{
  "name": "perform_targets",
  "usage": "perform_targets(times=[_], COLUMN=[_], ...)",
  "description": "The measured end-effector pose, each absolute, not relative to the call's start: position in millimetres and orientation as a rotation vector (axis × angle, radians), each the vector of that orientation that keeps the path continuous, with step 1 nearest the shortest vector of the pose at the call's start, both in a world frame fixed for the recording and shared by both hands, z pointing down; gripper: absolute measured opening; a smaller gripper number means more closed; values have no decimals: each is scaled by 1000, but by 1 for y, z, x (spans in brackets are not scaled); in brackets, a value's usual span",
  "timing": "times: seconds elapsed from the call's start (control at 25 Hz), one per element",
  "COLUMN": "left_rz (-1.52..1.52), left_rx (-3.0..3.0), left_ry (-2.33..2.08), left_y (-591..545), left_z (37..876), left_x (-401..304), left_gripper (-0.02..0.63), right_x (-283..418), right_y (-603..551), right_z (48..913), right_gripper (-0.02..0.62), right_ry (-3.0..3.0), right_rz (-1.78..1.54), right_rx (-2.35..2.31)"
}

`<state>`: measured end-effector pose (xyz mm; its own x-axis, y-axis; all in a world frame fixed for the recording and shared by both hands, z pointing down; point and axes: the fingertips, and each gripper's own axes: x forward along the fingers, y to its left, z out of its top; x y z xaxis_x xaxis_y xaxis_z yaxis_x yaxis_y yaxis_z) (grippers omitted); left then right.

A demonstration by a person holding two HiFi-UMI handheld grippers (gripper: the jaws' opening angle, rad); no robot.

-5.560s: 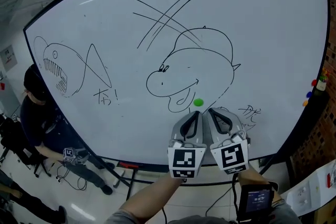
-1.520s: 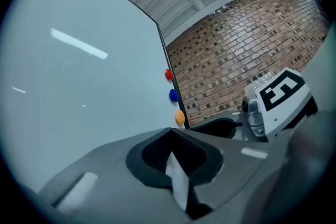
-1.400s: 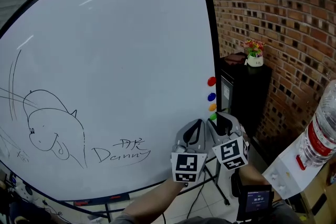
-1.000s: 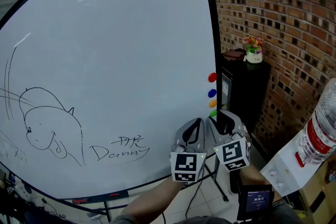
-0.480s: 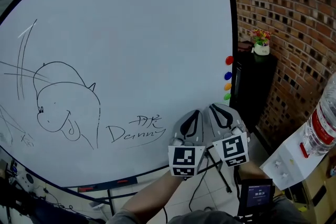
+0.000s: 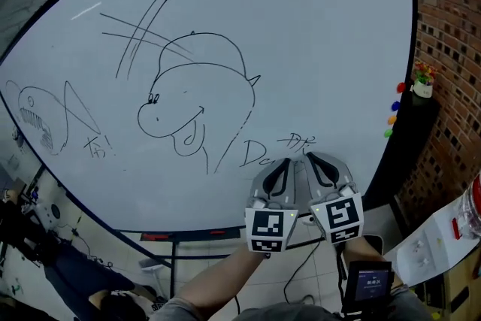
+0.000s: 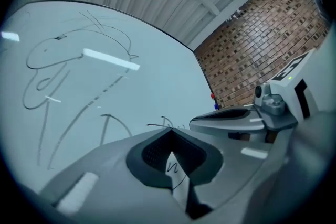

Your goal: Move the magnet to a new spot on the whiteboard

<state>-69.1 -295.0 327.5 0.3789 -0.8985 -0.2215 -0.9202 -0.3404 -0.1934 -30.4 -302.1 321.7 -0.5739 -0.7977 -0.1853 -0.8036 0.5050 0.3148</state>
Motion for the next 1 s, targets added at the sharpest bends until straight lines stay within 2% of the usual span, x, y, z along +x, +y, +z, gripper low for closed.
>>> perform_targets(times=[0.2, 0.44, 0.76, 1.0], left_rz=[103, 107, 83, 54], left_rx=[-2306, -2277, -2298, -2297], left_ry=[1671, 1711, 1749, 1813], left_y=[-260, -224, -185, -162], left_z=[325, 322, 339, 361], left_x=[-133, -180, -215, -211], left_gripper=[-3, -3, -3, -3], right_x=[-94, -139, -170, -162], right_y=[-266, -230, -188, -162], right_z=[319, 315, 330, 353], right_gripper=[6, 6, 6, 6], right_ry=[2740, 2761, 2800, 2857], right_rz=[588, 594, 561, 515], right_rx=[-1368, -1324, -1312, -1270])
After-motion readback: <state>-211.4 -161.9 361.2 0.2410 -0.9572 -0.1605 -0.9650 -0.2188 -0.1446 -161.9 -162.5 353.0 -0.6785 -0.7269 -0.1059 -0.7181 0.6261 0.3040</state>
